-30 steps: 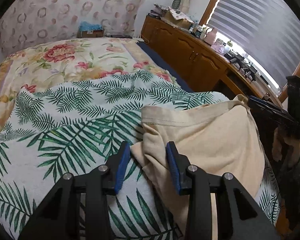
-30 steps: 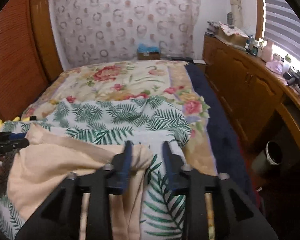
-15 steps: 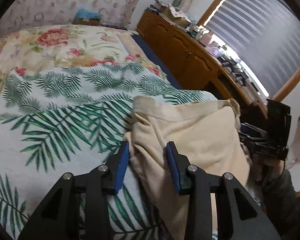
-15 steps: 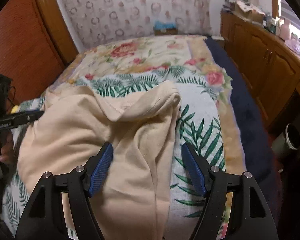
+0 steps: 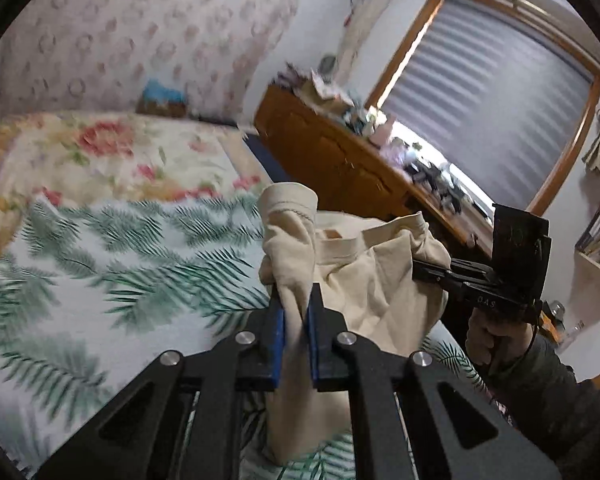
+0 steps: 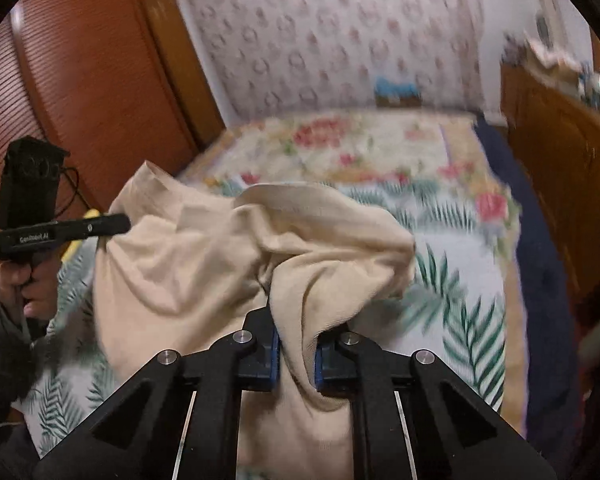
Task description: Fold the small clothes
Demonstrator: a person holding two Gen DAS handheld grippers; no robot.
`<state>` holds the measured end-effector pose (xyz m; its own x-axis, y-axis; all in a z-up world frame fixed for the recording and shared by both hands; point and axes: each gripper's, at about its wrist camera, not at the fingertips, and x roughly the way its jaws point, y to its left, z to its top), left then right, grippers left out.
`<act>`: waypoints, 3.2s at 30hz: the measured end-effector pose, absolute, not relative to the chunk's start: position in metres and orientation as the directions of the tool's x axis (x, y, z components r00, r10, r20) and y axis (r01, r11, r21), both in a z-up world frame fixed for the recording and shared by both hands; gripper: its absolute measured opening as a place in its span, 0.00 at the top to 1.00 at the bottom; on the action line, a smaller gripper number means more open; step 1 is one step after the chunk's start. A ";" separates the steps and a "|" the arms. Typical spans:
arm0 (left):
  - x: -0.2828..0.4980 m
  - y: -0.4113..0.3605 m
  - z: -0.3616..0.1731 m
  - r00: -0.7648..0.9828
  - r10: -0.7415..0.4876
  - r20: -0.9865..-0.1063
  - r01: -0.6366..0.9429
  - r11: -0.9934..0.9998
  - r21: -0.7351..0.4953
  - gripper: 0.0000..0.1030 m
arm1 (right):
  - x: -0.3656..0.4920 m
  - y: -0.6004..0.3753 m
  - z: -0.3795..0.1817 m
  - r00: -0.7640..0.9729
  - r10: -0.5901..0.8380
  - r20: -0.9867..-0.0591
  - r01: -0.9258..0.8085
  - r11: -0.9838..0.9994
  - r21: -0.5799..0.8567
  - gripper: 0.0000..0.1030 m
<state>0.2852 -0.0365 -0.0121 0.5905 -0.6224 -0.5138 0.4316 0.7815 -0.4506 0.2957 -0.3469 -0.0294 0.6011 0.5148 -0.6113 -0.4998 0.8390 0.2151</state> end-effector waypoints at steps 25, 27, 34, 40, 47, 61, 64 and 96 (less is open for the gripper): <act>0.129 0.233 -0.104 0.842 -0.001 -0.540 -0.263 0.873 -0.411 0.94 | 0.341 0.125 -0.028 0.350 0.617 -0.705 -0.915 0.387 -0.115 0.92; 0.127 0.229 -0.106 0.838 0.017 -0.546 -0.277 0.875 -0.397 0.93 | 0.344 0.138 -0.031 0.354 0.610 -0.708 -0.915 0.382 -0.129 0.92; 0.122 0.237 -0.110 0.808 0.072 -0.585 -0.352 0.854 -0.382 0.88 | 0.348 0.167 -0.033 0.412 0.575 -0.706 -0.880 0.451 -0.146 0.70; 0.116 0.237 -0.099 0.808 0.121 -0.576 -0.369 0.866 -0.337 0.83 | 0.375 0.135 -0.038 0.408 0.557 -0.723 -0.840 0.539 -0.059 0.65; 0.113 0.228 -0.086 0.798 0.170 -0.579 -0.368 0.898 -0.242 0.80 | 0.398 0.118 -0.073 0.443 0.427 -0.788 -0.752 0.656 -0.067 0.66; 0.109 0.154 -0.046 0.830 0.100 -0.549 -0.205 0.970 -0.134 0.79 | 0.312 0.004 -0.013 0.523 0.531 -0.667 -0.705 0.710 0.012 0.65; 0.105 0.133 -0.035 0.843 0.081 -0.532 -0.168 0.979 -0.118 0.79 | 0.283 -0.026 0.001 0.552 0.540 -0.635 -0.688 0.725 0.018 0.65; 0.078 -0.024 0.054 0.904 -0.071 -0.421 0.062 0.997 -0.034 0.74 | 0.084 -0.250 0.075 0.862 0.316 -0.397 -0.318 0.946 0.063 0.16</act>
